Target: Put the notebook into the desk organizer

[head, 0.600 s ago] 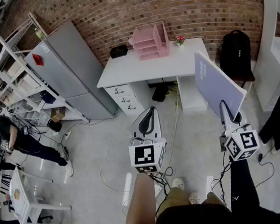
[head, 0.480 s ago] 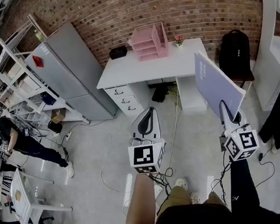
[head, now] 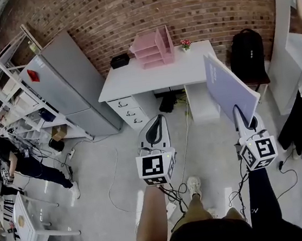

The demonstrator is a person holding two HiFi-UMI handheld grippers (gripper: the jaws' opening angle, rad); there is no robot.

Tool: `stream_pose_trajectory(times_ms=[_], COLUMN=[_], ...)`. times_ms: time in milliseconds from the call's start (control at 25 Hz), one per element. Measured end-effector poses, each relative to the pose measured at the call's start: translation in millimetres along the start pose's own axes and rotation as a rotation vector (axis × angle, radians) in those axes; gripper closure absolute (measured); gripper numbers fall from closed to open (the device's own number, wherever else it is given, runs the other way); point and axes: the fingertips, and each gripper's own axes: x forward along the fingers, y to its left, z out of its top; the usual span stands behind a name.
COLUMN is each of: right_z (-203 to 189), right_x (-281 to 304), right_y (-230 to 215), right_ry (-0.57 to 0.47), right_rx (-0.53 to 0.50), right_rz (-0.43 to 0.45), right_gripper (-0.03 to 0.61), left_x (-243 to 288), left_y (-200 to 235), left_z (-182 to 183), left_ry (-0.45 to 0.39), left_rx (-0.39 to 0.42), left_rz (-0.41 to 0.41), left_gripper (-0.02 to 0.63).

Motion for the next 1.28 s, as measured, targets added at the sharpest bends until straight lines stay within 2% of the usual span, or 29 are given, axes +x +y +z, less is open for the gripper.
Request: stream_pose_trajectory(times_ms=[200,480,880,1280], right_z=[-10.0,-28.5,-49.5,-75.5], right_x=[35.7,121.7,234.6,318.9], right_y=[2.9,1.1,-4.0,-1.6], right_ry=[0.001,0.012,0.015,0.023], right_rx=[0.007,0.016,0.026,0.063], right_rz=[-0.003,-0.013,-0.029,-0.036], right_gripper=[0.549,0.549,0.549,0.549], left_x=[23.7,91.7,191.5,252.5], left_y=[28.3,90.2,156.3,210.2], left_z=[-15.2,-28.6,-48.3,-73.3], left_ry=[-0.001,-0.004,0.000,0.022], left_rx=[-0.017,-0.010,-0.027,-0.031], left_rz=[0.010,0.013,-0.034,-0.049], left_gripper=[0.606,0.606,0.606,0.606])
